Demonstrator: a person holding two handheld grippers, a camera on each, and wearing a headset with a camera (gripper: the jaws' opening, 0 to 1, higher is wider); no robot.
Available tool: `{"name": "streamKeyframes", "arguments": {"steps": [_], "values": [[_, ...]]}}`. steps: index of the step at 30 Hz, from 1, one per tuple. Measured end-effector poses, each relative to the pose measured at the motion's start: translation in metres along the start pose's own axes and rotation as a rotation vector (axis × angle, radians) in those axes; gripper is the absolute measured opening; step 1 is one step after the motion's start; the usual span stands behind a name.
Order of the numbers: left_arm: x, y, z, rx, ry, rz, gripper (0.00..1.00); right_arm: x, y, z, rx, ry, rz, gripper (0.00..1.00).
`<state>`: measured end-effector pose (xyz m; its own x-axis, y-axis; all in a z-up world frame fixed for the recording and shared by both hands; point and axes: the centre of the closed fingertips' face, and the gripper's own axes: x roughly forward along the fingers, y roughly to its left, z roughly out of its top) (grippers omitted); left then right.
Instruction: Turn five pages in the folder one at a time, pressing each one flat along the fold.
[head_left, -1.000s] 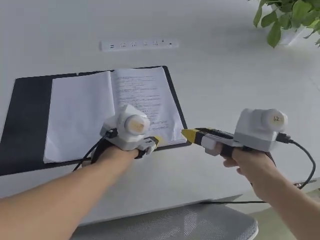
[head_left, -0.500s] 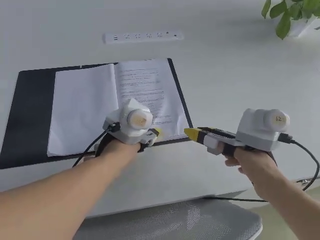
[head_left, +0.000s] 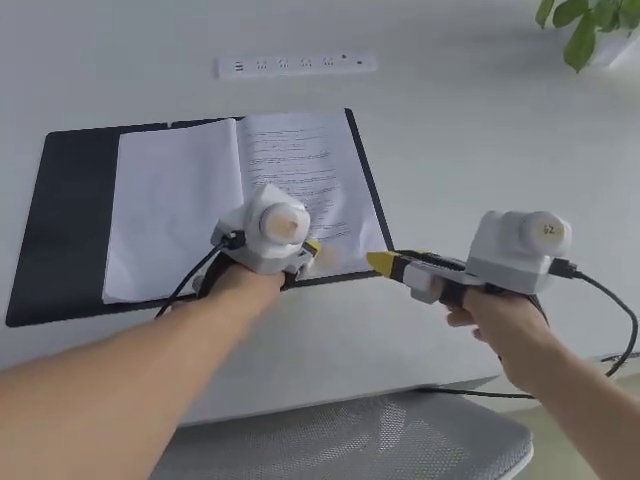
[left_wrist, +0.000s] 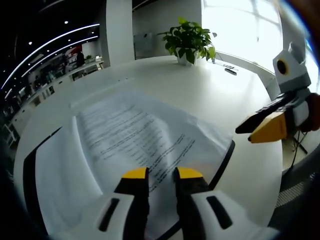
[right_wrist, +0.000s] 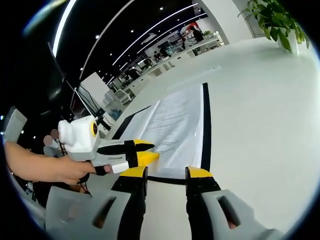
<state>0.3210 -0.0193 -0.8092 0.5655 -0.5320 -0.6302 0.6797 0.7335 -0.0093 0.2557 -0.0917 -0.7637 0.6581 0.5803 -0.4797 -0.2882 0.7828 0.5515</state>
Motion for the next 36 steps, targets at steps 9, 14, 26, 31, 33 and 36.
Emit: {"name": "streamKeyframes", "arguments": {"steps": [9, 14, 26, 31, 33, 36], "values": [[-0.001, -0.002, 0.0, -0.007, 0.001, -0.001, 0.18, 0.01, -0.005, 0.004, 0.003, -0.004, -0.031, 0.29], [-0.002, -0.002, 0.0, -0.007, 0.002, -0.002, 0.18, 0.014, -0.016, 0.009, 0.015, -0.018, -0.065, 0.3], [-0.003, -0.004, 0.0, -0.007, 0.002, -0.002, 0.18, 0.02, -0.014, 0.006, 0.053, -0.001, -0.051, 0.21], [-0.003, -0.004, -0.001, -0.012, 0.002, -0.002, 0.18, 0.02, -0.012, 0.005, 0.045, -0.001, -0.049, 0.06], [-0.003, -0.004, -0.001, -0.012, 0.001, -0.002, 0.18, 0.02, -0.013, 0.008, 0.049, -0.011, -0.05, 0.01], [-0.002, -0.004, -0.001, -0.015, 0.001, -0.001, 0.18, 0.02, -0.013, 0.009, 0.084, -0.013, -0.044, 0.0]]}}
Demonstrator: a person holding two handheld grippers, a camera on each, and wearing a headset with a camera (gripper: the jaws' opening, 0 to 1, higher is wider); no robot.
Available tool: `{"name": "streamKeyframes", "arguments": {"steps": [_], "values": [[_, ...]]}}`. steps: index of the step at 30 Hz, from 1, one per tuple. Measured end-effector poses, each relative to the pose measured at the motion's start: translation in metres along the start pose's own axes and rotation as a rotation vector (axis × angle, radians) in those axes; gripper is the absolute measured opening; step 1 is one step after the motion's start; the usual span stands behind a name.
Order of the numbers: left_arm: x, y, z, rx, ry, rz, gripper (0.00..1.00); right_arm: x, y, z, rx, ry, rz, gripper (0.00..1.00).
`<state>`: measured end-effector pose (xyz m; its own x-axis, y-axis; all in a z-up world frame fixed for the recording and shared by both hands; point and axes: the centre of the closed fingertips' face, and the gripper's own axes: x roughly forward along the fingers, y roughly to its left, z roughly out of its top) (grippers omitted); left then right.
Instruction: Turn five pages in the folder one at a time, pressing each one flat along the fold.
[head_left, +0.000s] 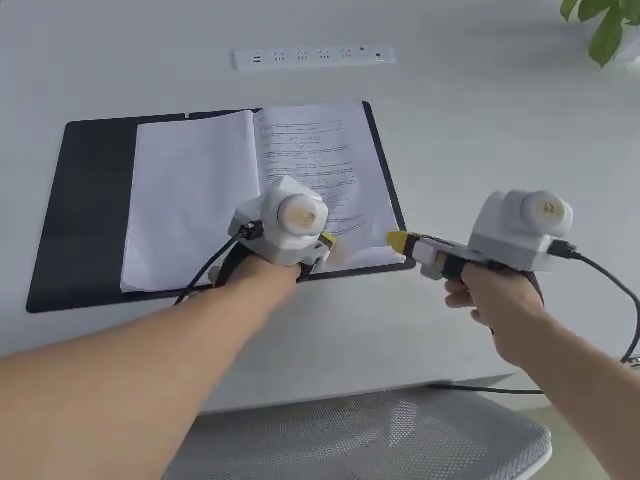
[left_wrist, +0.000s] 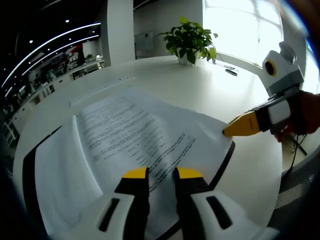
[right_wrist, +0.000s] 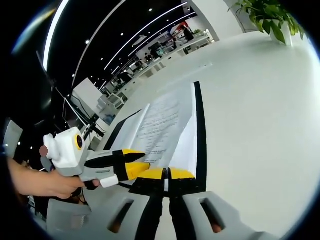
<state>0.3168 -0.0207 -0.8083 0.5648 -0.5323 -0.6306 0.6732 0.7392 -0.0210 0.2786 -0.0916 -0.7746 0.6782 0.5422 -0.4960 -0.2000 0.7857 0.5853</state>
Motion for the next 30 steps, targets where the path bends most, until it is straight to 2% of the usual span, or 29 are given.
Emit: {"name": "streamKeyframes", "arguments": {"steps": [9, 10, 14, 16, 18, 21, 23, 25, 27, 30], "values": [[-0.001, -0.001, 0.001, -0.012, -0.007, -0.002, 0.2, -0.003, 0.011, 0.008, -0.003, -0.024, 0.012, 0.0], [-0.002, -0.001, 0.0, 0.007, 0.0, 0.001, 0.19, -0.003, 0.013, 0.009, -0.008, -0.024, 0.018, 0.0], [-0.01, 0.002, -0.003, 0.006, 0.013, 0.011, 0.15, -0.004, 0.021, 0.013, -0.021, -0.034, 0.036, 0.0], [-0.014, 0.007, -0.005, -0.029, 0.014, 0.014, 0.18, -0.005, 0.027, 0.016, -0.03, -0.045, 0.046, 0.0], [-0.023, 0.011, -0.003, -0.056, 0.001, 0.019, 0.22, -0.005, 0.034, 0.018, -0.042, -0.051, 0.062, 0.0], [-0.039, 0.017, 0.0, -0.072, -0.015, 0.024, 0.18, -0.007, 0.05, 0.024, -0.072, -0.071, 0.1, 0.0], [-0.053, 0.024, 0.005, -0.108, -0.051, 0.035, 0.19, -0.007, 0.058, 0.026, -0.083, -0.075, 0.122, 0.0], [-0.066, 0.033, 0.005, -0.125, -0.061, 0.047, 0.19, -0.007, 0.071, 0.027, -0.124, -0.077, 0.146, 0.0], [-0.08, 0.041, 0.008, -0.161, -0.091, 0.056, 0.2, -0.006, 0.087, 0.027, -0.157, -0.072, 0.179, 0.0], [-0.102, 0.051, 0.006, -0.2, -0.107, 0.077, 0.19, -0.003, 0.106, 0.027, -0.18, -0.071, 0.219, 0.0]]}}
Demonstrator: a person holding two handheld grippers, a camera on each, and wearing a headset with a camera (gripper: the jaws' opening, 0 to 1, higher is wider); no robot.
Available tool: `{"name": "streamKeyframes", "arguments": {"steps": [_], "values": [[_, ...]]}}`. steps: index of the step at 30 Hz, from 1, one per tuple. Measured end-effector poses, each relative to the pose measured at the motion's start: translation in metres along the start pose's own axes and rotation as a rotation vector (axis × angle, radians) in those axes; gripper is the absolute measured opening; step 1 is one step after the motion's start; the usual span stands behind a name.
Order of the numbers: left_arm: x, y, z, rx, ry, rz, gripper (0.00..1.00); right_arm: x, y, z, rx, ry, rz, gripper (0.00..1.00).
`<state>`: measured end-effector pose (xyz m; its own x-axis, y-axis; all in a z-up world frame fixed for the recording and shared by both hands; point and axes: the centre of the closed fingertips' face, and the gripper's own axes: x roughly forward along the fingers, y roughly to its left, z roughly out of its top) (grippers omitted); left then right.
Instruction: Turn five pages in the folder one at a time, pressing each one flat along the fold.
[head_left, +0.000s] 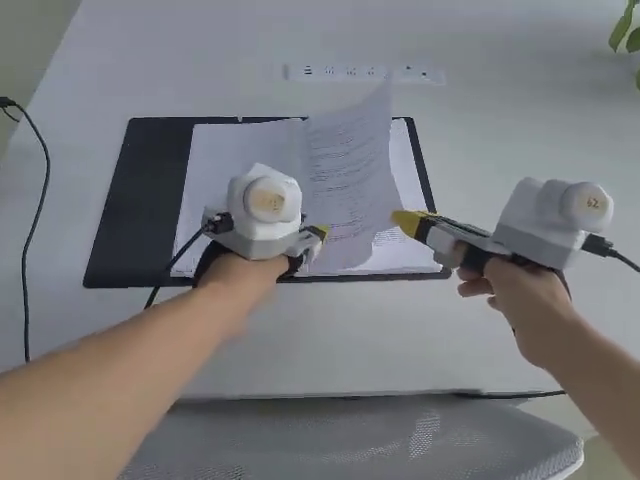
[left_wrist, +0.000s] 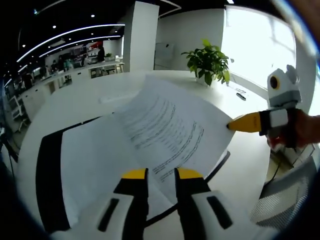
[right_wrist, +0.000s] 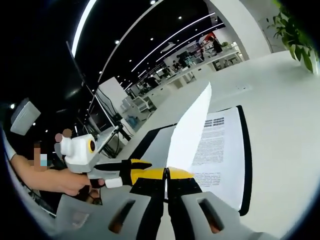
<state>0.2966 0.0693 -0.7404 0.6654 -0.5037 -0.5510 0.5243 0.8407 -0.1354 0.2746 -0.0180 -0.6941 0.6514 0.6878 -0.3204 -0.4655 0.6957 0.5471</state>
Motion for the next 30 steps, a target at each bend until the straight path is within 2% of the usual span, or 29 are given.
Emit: {"name": "streamKeyframes", "arguments": {"steps": [2, 9, 19, 22, 30], "values": [[-0.01, 0.006, -0.001, -0.006, 0.001, 0.007, 0.21, 0.006, 0.011, 0.0, -0.016, 0.01, 0.024, 0.0], [-0.057, 0.036, 0.001, -0.054, -0.046, 0.045, 0.21, 0.031, 0.047, 0.002, -0.059, 0.031, 0.096, 0.0], [-0.105, 0.074, -0.004, -0.089, -0.074, 0.098, 0.21, 0.066, 0.083, -0.004, -0.088, 0.066, 0.155, 0.0], [-0.115, 0.082, -0.007, -0.105, -0.08, 0.114, 0.2, 0.077, 0.094, -0.01, -0.097, 0.085, 0.171, 0.0], [-0.14, 0.095, -0.016, -0.122, -0.086, 0.138, 0.2, 0.105, 0.113, -0.026, -0.115, 0.139, 0.193, 0.0]]}}
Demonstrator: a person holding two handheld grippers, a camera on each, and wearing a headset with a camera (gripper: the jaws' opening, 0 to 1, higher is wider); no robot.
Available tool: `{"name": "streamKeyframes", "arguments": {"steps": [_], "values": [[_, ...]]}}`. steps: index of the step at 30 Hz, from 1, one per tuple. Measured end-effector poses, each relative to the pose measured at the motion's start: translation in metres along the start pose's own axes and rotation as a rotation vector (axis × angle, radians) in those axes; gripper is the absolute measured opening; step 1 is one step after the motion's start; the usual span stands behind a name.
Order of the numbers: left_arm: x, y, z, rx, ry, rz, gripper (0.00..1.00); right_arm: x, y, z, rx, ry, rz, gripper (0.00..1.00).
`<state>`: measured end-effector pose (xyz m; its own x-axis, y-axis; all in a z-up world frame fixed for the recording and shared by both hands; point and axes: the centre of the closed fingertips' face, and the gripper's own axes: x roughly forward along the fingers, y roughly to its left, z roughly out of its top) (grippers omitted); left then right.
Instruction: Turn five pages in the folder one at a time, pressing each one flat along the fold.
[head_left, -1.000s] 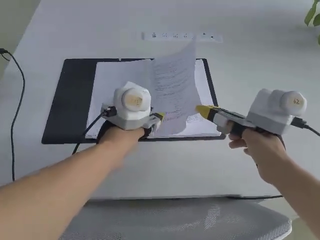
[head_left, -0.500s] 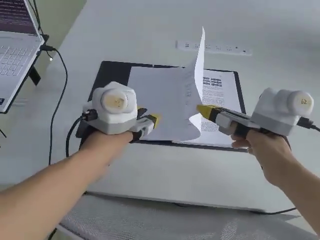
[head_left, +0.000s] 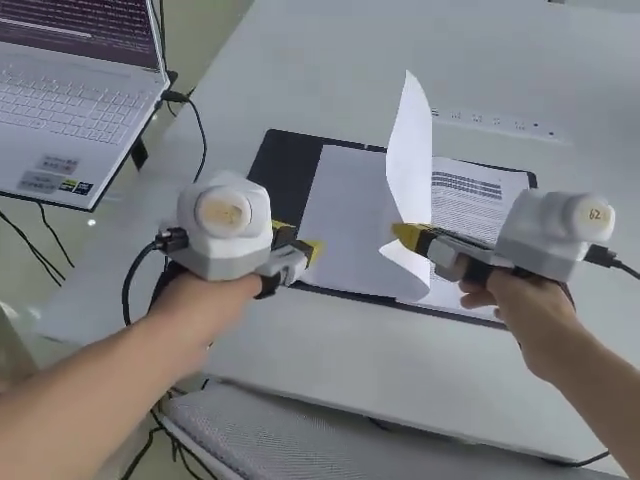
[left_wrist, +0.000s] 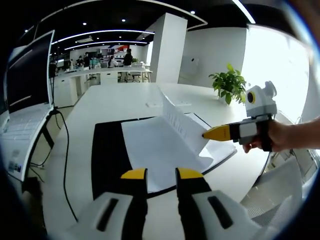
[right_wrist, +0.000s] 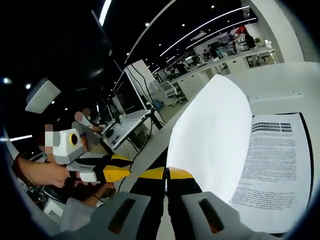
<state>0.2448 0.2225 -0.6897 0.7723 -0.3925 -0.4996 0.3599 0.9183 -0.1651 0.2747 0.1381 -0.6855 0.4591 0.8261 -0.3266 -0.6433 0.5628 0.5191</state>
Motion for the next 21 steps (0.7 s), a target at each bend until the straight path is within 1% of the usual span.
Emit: {"name": "streamKeyframes", "arguments": {"steps": [4, 5, 11, 14, 16, 17, 19, 21], "values": [[-0.012, 0.009, -0.001, -0.004, -0.006, 0.015, 0.2, 0.017, 0.004, -0.006, -0.012, 0.033, 0.0, 0.0], [-0.015, 0.012, -0.002, -0.016, -0.008, 0.018, 0.2, 0.022, 0.004, -0.01, -0.017, 0.052, -0.009, 0.0], [-0.028, 0.025, -0.007, -0.036, -0.007, 0.04, 0.2, 0.045, 0.011, -0.023, -0.007, 0.092, 0.002, 0.0], [-0.034, 0.029, -0.011, -0.046, -0.001, 0.044, 0.2, 0.058, 0.013, -0.031, -0.01, 0.122, 0.005, 0.0], [-0.038, 0.03, -0.013, -0.049, -0.001, 0.046, 0.2, 0.066, 0.015, -0.04, -0.011, 0.158, 0.007, 0.0], [-0.04, 0.031, -0.014, -0.05, 0.001, 0.048, 0.2, 0.07, 0.016, -0.043, -0.018, 0.165, 0.008, 0.0], [-0.042, 0.035, -0.017, -0.062, 0.0, 0.051, 0.2, 0.079, 0.018, -0.05, -0.01, 0.192, 0.018, 0.0], [-0.046, 0.038, -0.02, -0.065, 0.003, 0.06, 0.19, 0.086, 0.018, -0.056, -0.023, 0.212, 0.01, 0.0]]}}
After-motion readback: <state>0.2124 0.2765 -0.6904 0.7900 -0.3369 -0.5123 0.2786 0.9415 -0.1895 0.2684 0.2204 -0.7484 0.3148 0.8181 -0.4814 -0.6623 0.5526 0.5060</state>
